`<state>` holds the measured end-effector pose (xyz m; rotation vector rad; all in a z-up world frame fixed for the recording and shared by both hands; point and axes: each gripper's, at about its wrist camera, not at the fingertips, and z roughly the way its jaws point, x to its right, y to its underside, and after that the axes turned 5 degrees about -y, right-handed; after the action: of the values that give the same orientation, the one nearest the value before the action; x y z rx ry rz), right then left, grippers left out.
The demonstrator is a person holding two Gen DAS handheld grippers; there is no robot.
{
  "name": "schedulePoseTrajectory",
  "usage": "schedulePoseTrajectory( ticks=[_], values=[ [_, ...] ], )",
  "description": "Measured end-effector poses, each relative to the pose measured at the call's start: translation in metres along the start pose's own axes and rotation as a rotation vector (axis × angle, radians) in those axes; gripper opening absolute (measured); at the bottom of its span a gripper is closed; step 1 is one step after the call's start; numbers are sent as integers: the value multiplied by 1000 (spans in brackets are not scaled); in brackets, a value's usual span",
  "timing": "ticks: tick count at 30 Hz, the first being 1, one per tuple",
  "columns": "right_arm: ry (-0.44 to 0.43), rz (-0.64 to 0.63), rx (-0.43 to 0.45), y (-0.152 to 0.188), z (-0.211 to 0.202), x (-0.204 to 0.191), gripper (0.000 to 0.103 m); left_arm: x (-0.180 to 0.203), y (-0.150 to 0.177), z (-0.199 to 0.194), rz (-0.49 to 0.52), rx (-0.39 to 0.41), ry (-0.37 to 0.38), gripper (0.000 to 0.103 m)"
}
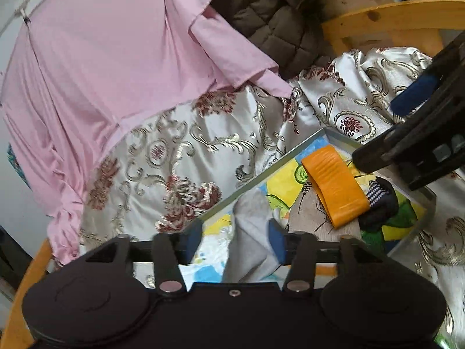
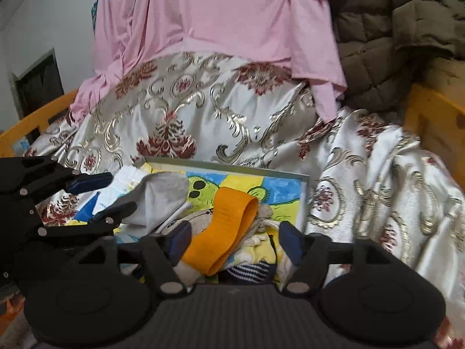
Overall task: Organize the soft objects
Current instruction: 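Carry the cloth and orange strap into the frog-picture tray and open both tools, then lift both tools out of the tray back toward the pile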
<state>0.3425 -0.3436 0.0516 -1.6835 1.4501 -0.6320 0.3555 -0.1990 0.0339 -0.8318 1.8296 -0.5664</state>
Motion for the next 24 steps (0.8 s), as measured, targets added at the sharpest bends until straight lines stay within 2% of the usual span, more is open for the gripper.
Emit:
schedulePoseTrajectory(
  ticks=[3, 8, 17, 24],
  values=[
    [2, -7, 56, 10, -30, -6, 88, -1, 5, -26, 18, 29, -35, 70],
    [25, -39, 124, 30, -76, -28, 91, -7, 14, -68, -21, 40, -58, 78],
    [81, -38, 225, 70, -152, -64, 99, -15, 40, -140, -51, 48, -115, 84],
    [107, 6, 264, 104, -188, -87, 101, -19, 70, -181, -73, 4, -155, 86]
  ],
)
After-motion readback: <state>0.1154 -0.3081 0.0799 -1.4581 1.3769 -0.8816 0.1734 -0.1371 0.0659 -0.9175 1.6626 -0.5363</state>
